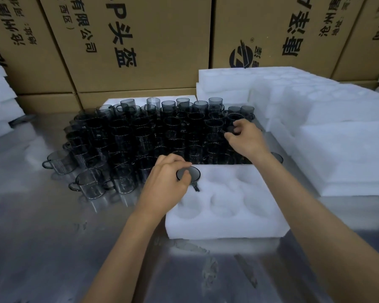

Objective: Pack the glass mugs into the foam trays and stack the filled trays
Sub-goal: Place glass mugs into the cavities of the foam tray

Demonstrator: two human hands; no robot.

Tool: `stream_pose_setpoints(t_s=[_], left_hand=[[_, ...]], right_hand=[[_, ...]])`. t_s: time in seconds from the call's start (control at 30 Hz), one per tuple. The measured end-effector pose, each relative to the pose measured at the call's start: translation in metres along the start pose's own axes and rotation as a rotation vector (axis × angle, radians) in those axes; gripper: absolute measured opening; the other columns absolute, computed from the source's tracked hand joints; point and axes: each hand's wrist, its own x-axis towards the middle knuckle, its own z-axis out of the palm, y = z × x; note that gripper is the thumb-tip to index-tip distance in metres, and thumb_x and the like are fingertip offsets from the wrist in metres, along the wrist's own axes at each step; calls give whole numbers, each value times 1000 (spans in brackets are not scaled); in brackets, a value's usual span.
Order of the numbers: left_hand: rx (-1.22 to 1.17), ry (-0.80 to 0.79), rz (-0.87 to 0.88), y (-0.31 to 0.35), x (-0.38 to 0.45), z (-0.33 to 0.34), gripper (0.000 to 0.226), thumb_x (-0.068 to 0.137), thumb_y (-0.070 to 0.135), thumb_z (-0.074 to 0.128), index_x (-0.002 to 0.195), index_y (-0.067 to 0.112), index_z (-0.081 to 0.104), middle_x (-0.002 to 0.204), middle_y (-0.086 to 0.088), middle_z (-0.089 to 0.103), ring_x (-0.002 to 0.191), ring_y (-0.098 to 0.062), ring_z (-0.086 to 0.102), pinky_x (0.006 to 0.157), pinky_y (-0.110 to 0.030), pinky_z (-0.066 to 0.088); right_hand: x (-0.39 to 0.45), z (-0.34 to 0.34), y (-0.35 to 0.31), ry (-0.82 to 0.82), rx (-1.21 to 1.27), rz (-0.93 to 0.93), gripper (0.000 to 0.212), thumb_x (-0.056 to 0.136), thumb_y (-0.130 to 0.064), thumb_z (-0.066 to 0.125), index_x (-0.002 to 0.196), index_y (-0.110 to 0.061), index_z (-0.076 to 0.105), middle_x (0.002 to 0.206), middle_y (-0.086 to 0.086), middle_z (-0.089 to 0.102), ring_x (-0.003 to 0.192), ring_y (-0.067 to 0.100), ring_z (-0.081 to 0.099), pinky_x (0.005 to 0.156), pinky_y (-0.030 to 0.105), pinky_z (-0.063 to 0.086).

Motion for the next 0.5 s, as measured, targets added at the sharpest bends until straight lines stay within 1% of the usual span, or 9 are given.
stream_pose_setpoints(t_s=[0.03, 0.13, 0.2, 0.27, 0.33, 0.4, 0.43, 0.5], left_hand=[[-4, 0, 0, 0, 0, 0, 28, 97, 21, 55, 122, 21, 68, 112, 22, 53, 108, 5, 35, 85, -3, 30], [-12, 7, -2, 0, 0, 1, 28, 99, 24, 53, 122, 22, 67, 113, 20, 55, 111, 3, 36, 85, -8, 32], [-11, 10, 5, -1, 0, 2, 29, 99, 26, 52, 124, 23, 66, 113, 20, 54, 110, 3, 36, 85, -8, 32], [-3, 10, 7, -1, 1, 2, 30, 98, 26, 52, 125, 23, 64, 113, 21, 54, 110, 4, 35, 87, -11, 32], [1, 10, 6, -1, 1, 3, 30, 98, 26, 53, 126, 24, 64, 115, 21, 54, 110, 5, 34, 89, -13, 31], [-9, 12, 0, -1, 0, 2, 31, 98, 25, 53, 126, 24, 63, 117, 21, 55, 111, 5, 35, 94, -15, 33], [-15, 15, -4, 0, -1, 1, 31, 98, 25, 53, 127, 24, 63, 118, 20, 55, 112, 4, 36, 98, -20, 36], [-25, 18, -16, 2, -2, -1, 34, 97, 24, 52, 130, 25, 61, 121, 18, 57, 115, 0, 40, 105, -33, 40]], right_hand=[[8, 4, 0, 17, -29, 26, 39, 94, -27, 65, 128, -10, 57, 118, 6, 66, 115, 25, 59, 97, 34, 44], [23, 17, 8, 39, -44, 45, 22, 94, -30, 67, 102, -9, 67, 95, 5, 69, 101, 24, 63, 88, 34, 50], [29, 22, 14, 12, 14, 37, 17, 93, -28, 67, 91, -11, 68, 86, 0, 66, 96, 20, 63, 83, 28, 46], [30, 24, 17, -28, 65, 52, 15, 94, -26, 67, 87, -13, 68, 84, -3, 62, 95, 16, 59, 84, 26, 43], [28, 24, 17, -36, 116, 56, 12, 94, -24, 67, 87, -14, 67, 82, -2, 61, 90, 15, 56, 85, 26, 45], [22, 21, 14, -20, 209, 45, 10, 92, -22, 69, 88, -13, 69, 81, 1, 65, 82, 14, 57, 77, 21, 45], [17, 18, 10, -21, 272, 41, 9, 90, -21, 71, 87, -13, 69, 81, 2, 67, 79, 12, 58, 71, 18, 45], [2, 10, 4, -47, 388, 26, 10, 88, -17, 74, 80, -14, 68, 79, 1, 69, 71, 4, 59, 66, 13, 44]])
